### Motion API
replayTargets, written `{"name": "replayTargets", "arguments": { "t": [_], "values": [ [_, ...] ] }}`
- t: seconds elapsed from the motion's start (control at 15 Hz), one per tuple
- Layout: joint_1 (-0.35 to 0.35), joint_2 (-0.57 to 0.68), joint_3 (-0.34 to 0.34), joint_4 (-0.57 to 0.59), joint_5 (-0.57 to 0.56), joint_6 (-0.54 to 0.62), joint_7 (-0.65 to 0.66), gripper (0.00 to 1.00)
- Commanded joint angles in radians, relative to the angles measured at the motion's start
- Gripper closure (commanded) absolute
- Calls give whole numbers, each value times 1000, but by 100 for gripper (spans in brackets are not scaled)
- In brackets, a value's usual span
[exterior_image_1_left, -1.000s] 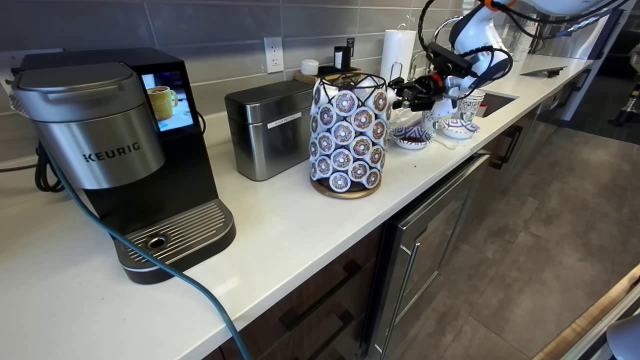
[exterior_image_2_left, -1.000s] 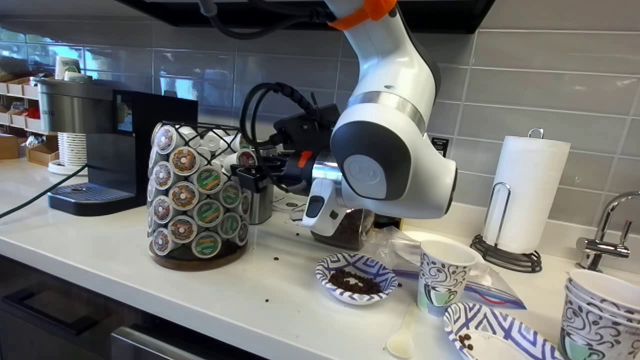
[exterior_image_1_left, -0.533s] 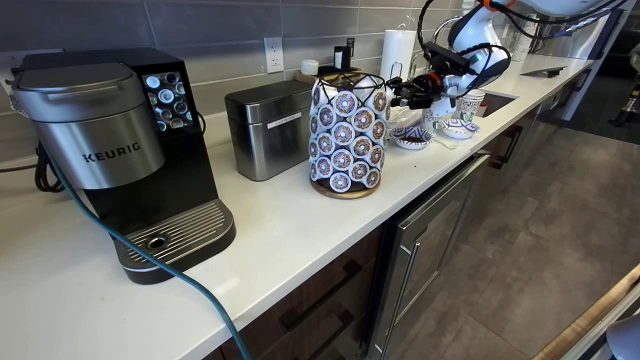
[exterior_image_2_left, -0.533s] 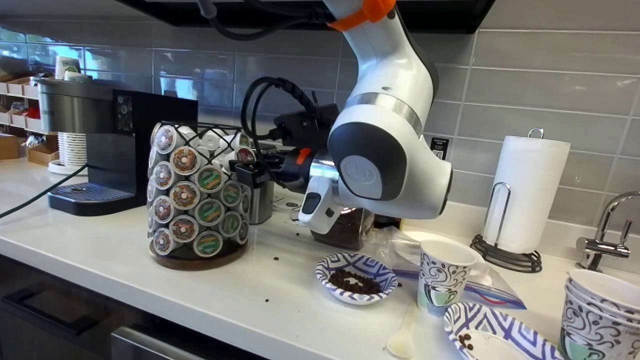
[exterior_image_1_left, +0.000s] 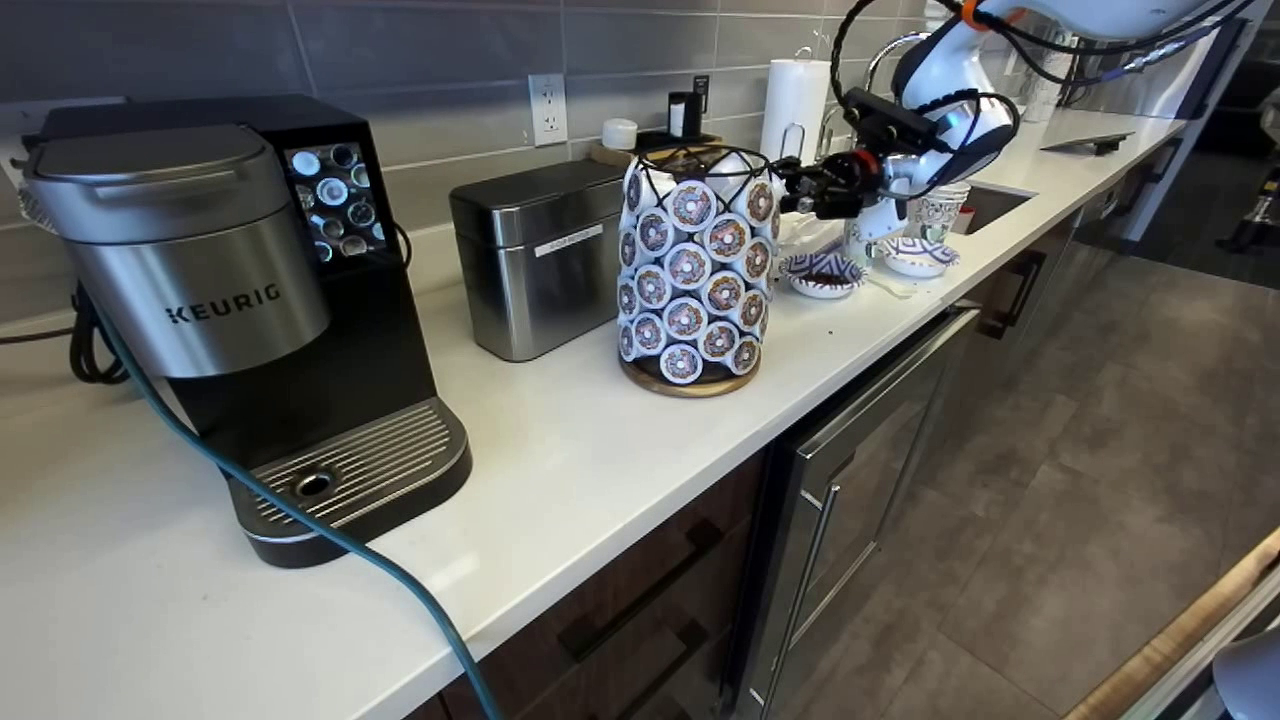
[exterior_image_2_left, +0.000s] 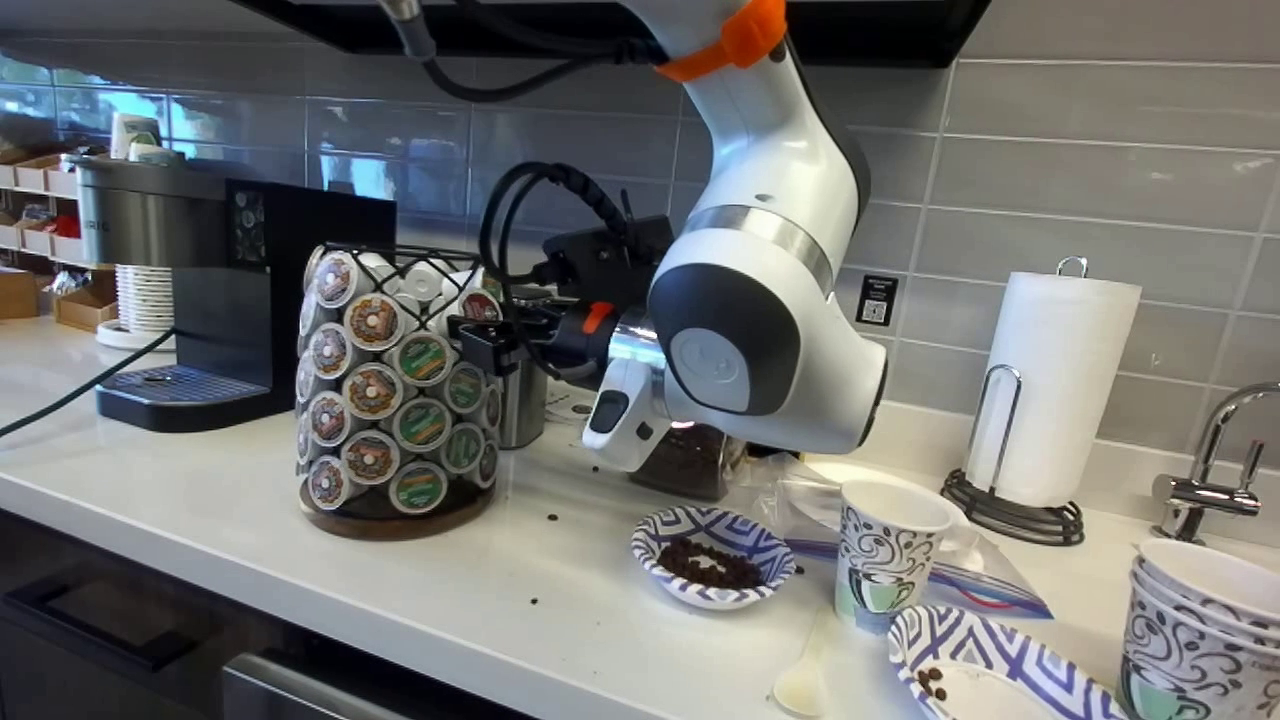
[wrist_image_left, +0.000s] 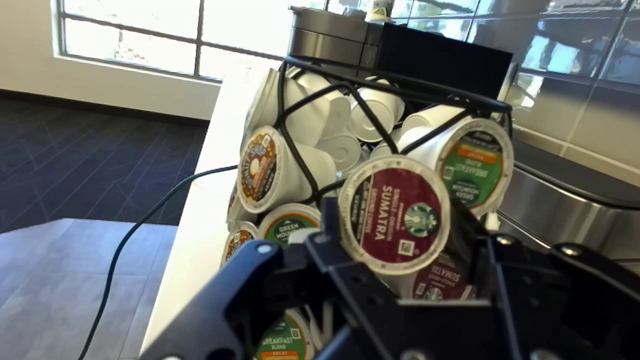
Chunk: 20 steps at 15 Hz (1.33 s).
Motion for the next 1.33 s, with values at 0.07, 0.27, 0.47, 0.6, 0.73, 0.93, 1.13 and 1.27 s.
{"name": "replayTargets", "arguments": {
  "t": [0.07, 0.27, 0.47, 0.6, 0.73, 0.93, 1.13, 1.27],
  "values": [
    [12, 38, 3, 15, 11, -61, 6, 72],
    [18, 59, 4, 23, 10, -76, 15, 72],
    [22, 57, -1, 20, 18, -71, 29, 72],
    [23, 51, -3, 14, 22, -63, 35, 72],
    [25, 43, -5, 7, 26, -53, 49, 72],
    [23, 36, -1, -4, 50, -50, 59, 72],
    [28, 36, -1, -10, 62, -40, 64, 72],
    [33, 37, -1, -9, 62, -35, 66, 72]
  ]
}}
